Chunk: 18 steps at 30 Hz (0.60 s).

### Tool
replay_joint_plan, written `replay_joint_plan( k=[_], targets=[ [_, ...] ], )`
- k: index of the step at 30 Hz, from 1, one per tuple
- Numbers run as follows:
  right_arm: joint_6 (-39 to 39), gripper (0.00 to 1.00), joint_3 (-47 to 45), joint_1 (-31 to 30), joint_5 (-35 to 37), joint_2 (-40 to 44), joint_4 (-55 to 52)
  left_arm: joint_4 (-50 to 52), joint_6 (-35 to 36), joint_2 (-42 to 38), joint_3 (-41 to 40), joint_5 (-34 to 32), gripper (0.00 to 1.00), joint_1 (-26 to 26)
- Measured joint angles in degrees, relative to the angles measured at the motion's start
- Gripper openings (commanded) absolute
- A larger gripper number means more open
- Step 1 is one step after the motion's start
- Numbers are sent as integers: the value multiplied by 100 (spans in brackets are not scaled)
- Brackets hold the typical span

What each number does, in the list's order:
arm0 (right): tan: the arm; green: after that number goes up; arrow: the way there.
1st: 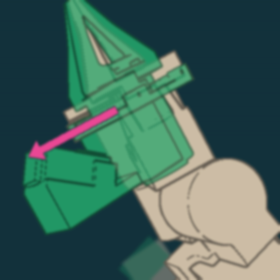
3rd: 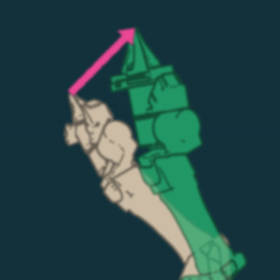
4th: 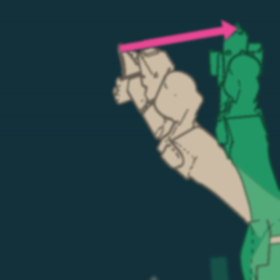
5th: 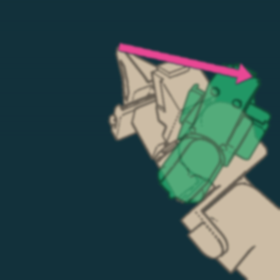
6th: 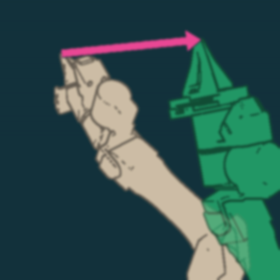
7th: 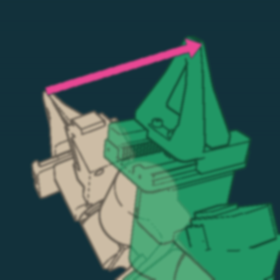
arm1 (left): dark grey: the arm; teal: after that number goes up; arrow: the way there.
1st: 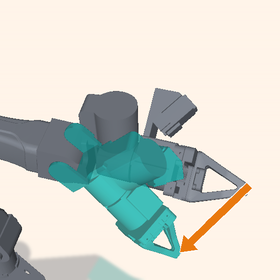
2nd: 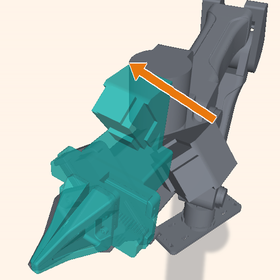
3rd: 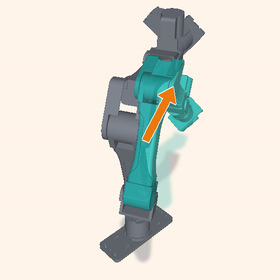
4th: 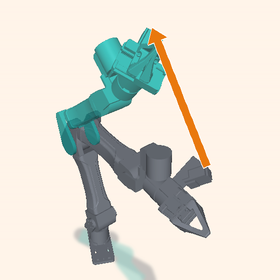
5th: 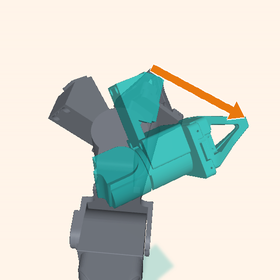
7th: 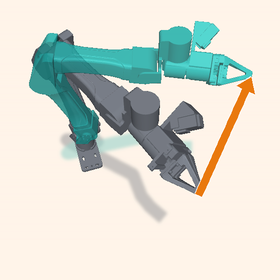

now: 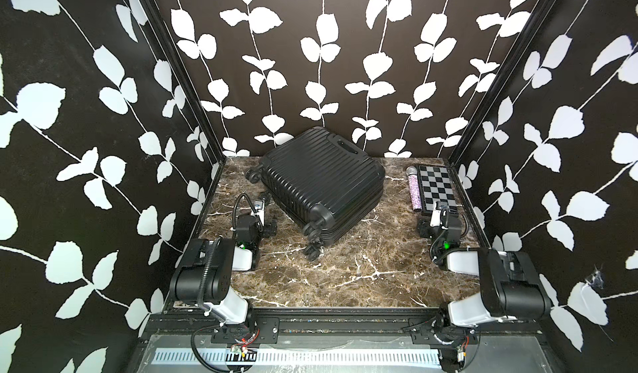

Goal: Close the suitcase zippers
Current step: Reset both arms

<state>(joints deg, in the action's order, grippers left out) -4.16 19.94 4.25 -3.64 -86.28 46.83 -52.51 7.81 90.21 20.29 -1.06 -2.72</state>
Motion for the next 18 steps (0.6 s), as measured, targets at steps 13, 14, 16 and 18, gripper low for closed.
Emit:
replay_joint_plan(
  k=[13,14,16,18],
  targets=[
    [225,99,114,-192,9,-157,70,297,-74,-2,293,-98,100,0],
    [236,99,144,-201,13,-157,59,297,-74,-2,293,-101,100,0],
    [258,99,188,-212,11,-157,57,299,-74,-2,293,-107,100,0],
    [282,99,203,-214,13,-157,55,299,-74,-2,293,-109,99,0]
  ],
)
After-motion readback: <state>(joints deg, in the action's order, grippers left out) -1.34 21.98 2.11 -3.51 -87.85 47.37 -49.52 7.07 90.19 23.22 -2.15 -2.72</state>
